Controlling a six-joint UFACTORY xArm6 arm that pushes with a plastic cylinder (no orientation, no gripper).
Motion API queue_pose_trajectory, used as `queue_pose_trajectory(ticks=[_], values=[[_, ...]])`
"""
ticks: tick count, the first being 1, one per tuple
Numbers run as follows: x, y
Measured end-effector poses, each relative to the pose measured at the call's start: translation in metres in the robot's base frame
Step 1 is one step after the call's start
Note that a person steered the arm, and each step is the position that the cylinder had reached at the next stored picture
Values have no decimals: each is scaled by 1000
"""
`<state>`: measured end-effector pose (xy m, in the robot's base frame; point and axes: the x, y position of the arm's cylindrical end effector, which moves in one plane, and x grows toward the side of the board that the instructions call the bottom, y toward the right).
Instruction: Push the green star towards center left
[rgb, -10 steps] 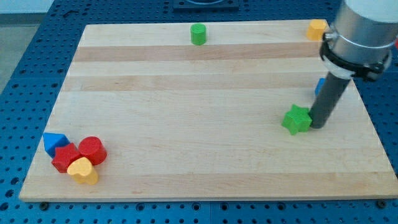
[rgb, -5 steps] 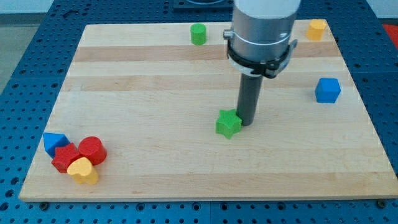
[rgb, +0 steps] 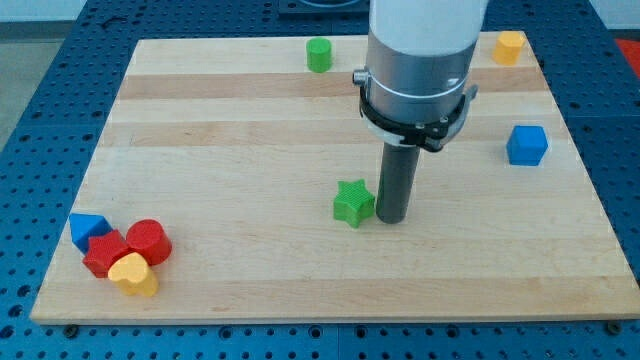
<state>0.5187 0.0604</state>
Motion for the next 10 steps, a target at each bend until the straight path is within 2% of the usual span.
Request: queue_pose_trajectory(ticks=[2, 7, 10], values=[[1, -21], [-51, -80], [-51, -31]])
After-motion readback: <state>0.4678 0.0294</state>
